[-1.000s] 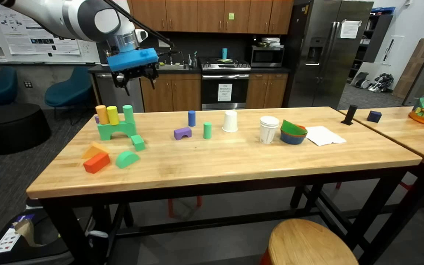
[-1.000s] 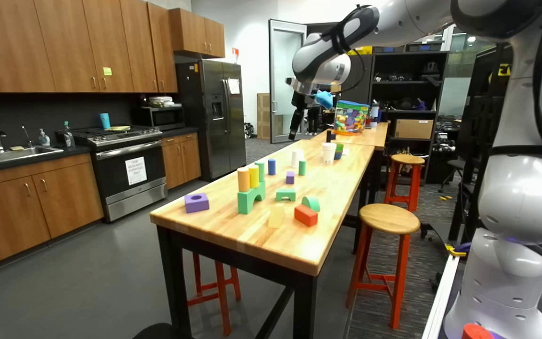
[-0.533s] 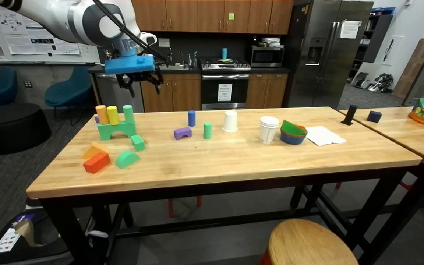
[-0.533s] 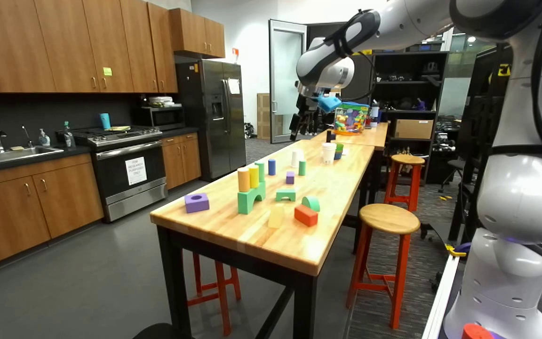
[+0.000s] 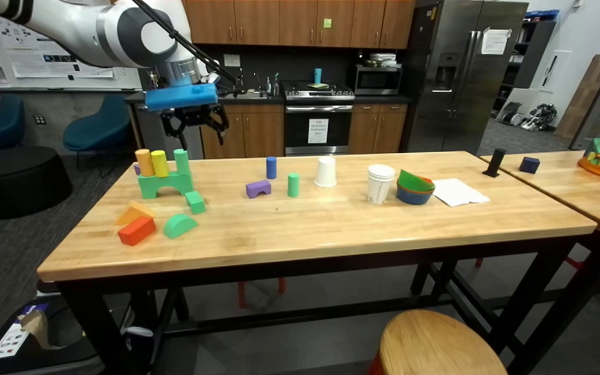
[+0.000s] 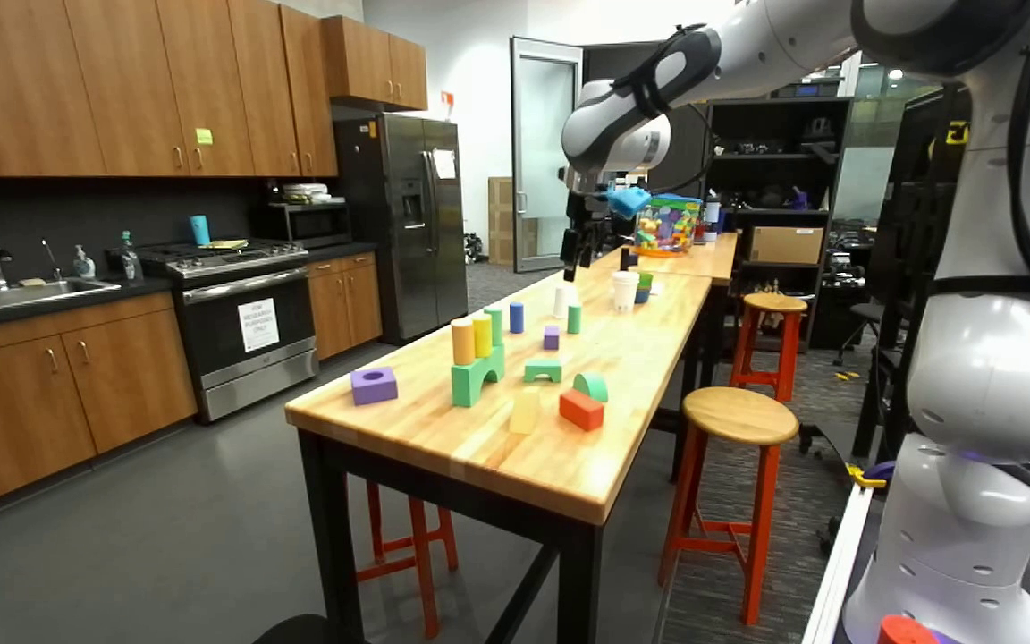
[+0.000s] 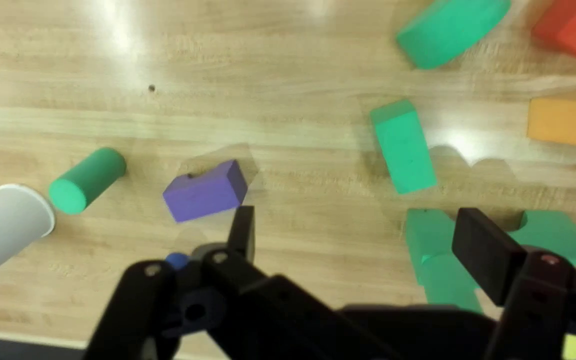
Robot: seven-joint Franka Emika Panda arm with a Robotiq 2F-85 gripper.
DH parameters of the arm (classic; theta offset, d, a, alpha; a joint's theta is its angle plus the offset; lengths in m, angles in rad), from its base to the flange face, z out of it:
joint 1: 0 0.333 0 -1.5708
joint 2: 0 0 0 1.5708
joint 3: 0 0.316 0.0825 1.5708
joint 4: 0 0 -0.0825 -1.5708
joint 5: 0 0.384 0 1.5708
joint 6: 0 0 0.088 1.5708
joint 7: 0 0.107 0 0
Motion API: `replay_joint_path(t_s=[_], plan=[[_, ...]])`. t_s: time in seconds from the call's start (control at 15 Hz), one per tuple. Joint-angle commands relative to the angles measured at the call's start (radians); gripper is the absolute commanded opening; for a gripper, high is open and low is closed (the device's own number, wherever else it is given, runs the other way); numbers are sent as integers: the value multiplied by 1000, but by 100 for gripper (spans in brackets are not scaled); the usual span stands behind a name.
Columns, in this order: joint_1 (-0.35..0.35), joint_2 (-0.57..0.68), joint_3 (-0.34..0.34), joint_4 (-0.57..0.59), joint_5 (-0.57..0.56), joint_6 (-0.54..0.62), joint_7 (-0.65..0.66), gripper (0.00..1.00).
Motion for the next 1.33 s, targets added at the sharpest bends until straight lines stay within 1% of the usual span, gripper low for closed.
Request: replay_joint_path(t_s=[0.0,0.07,0.13,0.2,0.53,0.67,0.93,1.07,1.27], plan=[[3,-2,4,9,-26,-211,-43,100],[3,-4,3,11,-29,-263,-44,100],[2,-9,2,5,-36,-287,-27,100],[2,0,3,2,-20,-232,-22,100],[2,1,3,2,-20,-239,-21,100],[4,-12,5,-2,13,-226,-21,100],[-2,-75,-1,-47,89,-293,-93,100],[-3,-99,-6,-63,93,-335,-118,100],[-1,-145,-15,-101,60,-370,-112,100]])
